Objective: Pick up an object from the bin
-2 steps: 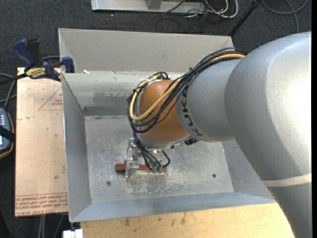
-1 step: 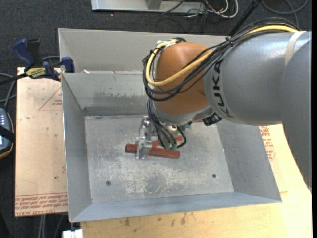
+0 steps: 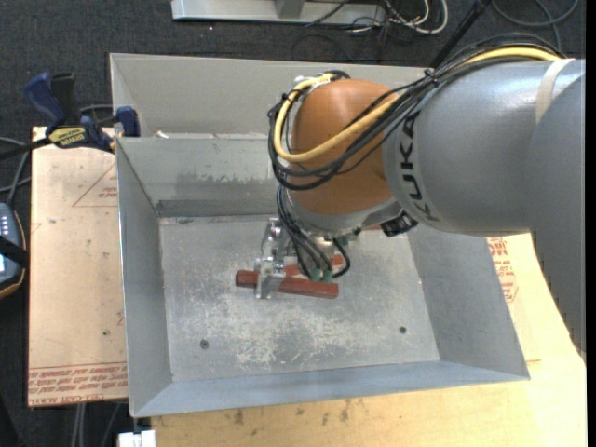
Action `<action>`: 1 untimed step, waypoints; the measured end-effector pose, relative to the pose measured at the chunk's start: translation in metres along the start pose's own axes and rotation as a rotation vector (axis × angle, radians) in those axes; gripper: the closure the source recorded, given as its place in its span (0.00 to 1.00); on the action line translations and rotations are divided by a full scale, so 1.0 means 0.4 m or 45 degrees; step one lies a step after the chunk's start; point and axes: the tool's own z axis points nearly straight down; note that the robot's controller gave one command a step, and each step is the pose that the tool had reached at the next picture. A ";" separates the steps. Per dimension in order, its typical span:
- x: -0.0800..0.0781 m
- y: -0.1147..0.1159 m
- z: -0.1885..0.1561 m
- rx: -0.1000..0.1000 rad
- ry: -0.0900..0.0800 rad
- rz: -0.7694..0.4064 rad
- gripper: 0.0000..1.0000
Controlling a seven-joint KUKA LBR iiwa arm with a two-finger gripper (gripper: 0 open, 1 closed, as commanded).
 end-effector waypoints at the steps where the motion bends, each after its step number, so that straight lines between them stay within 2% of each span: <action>1: -0.050 -0.102 -0.209 0.000 -0.003 -0.832 1.00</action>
Offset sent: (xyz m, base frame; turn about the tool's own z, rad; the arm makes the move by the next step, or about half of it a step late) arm 0.0000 0.0000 0.0000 0.0000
